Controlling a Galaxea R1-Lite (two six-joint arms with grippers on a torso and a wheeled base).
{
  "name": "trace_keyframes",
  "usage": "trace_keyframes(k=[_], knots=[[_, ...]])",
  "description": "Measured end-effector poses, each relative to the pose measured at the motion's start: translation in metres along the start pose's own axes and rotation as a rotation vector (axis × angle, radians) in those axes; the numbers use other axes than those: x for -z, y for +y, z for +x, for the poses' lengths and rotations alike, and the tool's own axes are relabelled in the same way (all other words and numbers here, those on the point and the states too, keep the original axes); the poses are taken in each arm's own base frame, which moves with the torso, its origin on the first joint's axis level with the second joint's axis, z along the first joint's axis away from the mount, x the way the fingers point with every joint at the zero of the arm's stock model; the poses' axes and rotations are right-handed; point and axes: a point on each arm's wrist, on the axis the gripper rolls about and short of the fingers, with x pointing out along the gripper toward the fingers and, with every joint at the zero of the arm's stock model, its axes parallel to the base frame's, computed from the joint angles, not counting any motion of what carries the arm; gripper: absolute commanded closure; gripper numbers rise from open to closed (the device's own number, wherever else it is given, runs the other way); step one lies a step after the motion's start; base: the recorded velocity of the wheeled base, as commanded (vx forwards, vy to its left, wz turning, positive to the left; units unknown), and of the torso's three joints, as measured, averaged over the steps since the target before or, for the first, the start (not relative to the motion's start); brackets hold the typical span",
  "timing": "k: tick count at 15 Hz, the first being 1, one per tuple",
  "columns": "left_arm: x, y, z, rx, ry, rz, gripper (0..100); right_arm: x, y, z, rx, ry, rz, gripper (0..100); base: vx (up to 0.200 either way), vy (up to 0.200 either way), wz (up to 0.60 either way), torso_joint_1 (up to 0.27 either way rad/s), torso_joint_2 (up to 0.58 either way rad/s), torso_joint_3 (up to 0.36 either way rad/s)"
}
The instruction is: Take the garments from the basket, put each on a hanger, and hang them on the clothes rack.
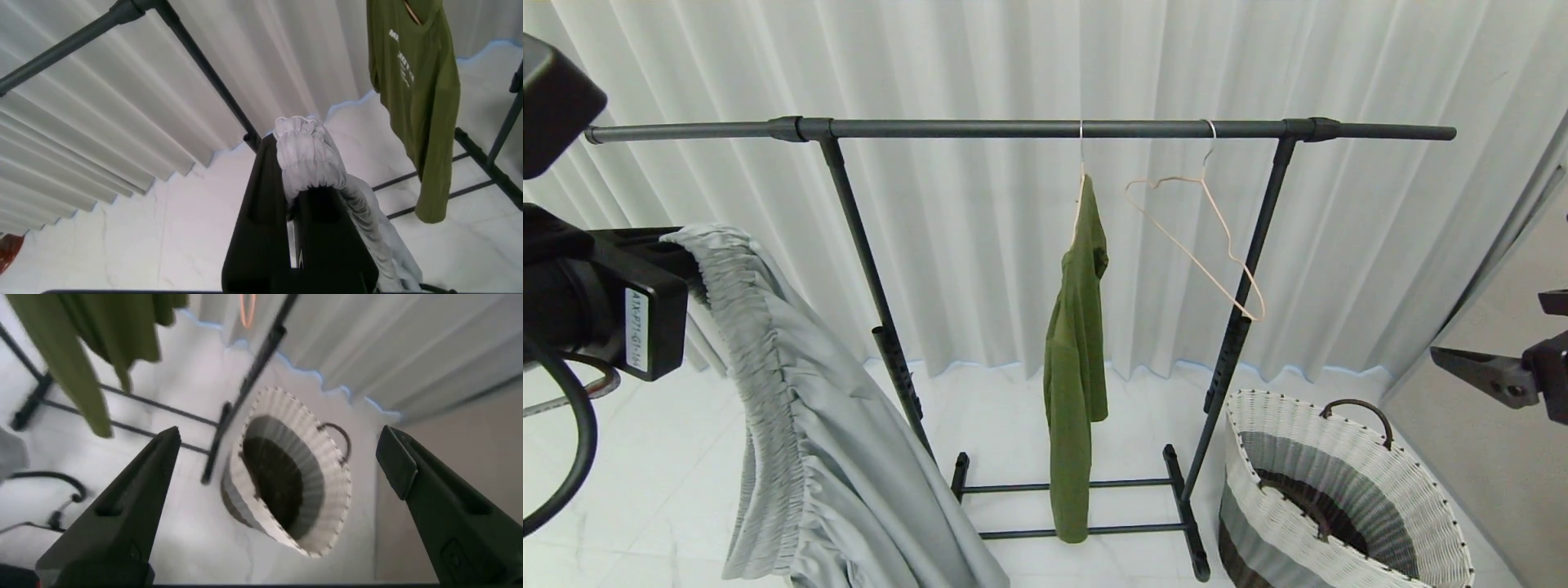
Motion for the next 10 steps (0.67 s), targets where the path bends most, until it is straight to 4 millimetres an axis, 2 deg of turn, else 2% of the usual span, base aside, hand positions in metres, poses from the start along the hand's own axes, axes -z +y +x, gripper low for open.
trace_keyframes(k=[4, 10], knots=[[0.001, -0.002, 0.002, 0.003, 0.008, 0.002, 100, -0.005, -0.002, 0.014, -0.075, -0.033, 0.036, 0, 0.200, 0.000, 0.00, 0.001, -0.01, 0.001], [0.001, -0.003, 0.006, 0.006, 0.017, 0.008, 100, -0.009, -0.003, 0.047, -0.079, -0.021, 0.058, 0, 0.200, 0.000, 0.00, 0.006, 0.00, 0.002]])
